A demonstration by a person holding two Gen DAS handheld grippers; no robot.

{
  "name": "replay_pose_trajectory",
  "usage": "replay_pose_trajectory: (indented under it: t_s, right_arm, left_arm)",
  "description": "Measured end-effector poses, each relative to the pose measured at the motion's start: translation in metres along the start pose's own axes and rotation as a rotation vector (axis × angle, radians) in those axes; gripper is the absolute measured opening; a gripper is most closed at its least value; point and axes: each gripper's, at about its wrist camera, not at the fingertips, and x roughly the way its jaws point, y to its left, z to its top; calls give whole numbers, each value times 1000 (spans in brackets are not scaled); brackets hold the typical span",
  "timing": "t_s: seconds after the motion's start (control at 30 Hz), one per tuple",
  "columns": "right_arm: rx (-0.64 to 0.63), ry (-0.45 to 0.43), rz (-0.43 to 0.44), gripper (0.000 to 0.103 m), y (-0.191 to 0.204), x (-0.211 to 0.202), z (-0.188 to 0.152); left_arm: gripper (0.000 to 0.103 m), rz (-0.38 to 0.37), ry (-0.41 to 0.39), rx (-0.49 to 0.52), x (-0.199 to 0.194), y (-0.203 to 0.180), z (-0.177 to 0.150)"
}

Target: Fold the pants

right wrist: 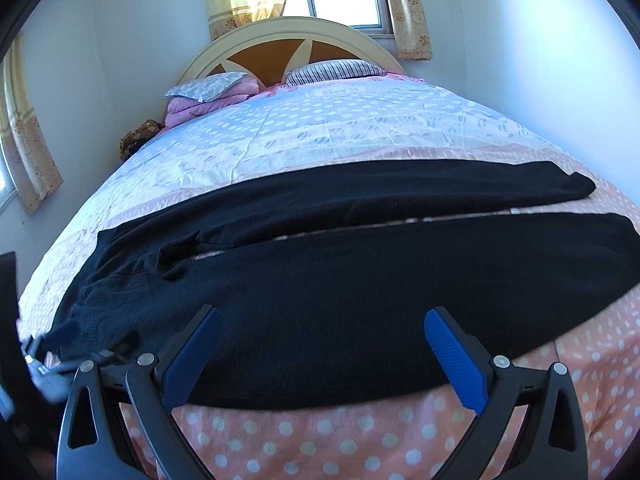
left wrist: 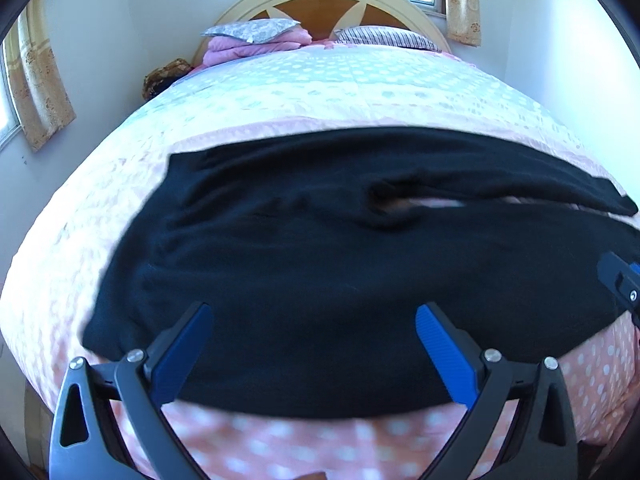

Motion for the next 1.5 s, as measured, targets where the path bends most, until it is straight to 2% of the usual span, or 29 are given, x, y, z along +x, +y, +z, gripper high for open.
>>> replay_pose_trajectory:
  t_s: [0.13, 0.2, 0.27, 0.37, 0.47, 0.57, 0.63, 0.87, 0.93, 0.97, 1.03, 1.1, 1.27, 1.37, 1.43, 1.5]
  right_arm:
    - [-13, 5, 53, 102, 1, 8, 12]
    - [-30, 3, 74, 102, 5, 11, 17]
    - [-41, 5, 89, 102, 10, 16, 21]
    - [-49, 15, 102, 102, 16, 23, 23]
    - [-68, 29, 111, 102, 22, 29, 24]
    - [-86, 39, 119, 102, 27, 35, 28]
    - [-103, 45, 123, 102, 31, 40, 33]
    - [-161, 104, 169, 102, 37, 67, 64]
    - [-157, 134, 177, 102, 37, 79, 73]
    - [-154, 141, 183, 102, 36, 84, 77]
    - [-161, 154, 190, 102, 37, 92, 83]
    - [-183, 152, 196, 101, 37, 100, 93]
    - [-225, 117, 218, 100, 26, 126, 133]
    - [-273, 167, 271, 100, 23, 163, 159]
    - [-315, 238, 280, 100, 22, 196, 172]
    - [-333, 318, 327, 100, 20, 227, 180]
  left_arm:
    - [102, -8, 28, -98, 11, 63, 33]
    - [90, 0, 11, -156, 20, 96, 52]
    - [85, 4, 34, -177, 36, 119, 67]
    - [60, 18, 88, -210, 70, 148, 86]
    - [58, -9, 131, -224, 100, 167, 99]
    - [58, -25, 107, -195, 116, 174, 110]
    - [59, -60, 97, -168, 125, 176, 118]
    - [59, -129, 176, -184, 171, 182, 132]
    - [53, -137, 162, -168, 171, 178, 133]
    - [40, -163, 154, -164, 167, 176, 133]
    - [33, -189, 156, -170, 165, 176, 133]
    - [18, -227, 148, -178, 166, 176, 135]
    - [16, -230, 127, -160, 166, 173, 136]
    - [16, -242, 132, -197, 167, 178, 136]
    - [16, -236, 133, -197, 169, 177, 138]
    - [16, -226, 131, -182, 168, 174, 139]
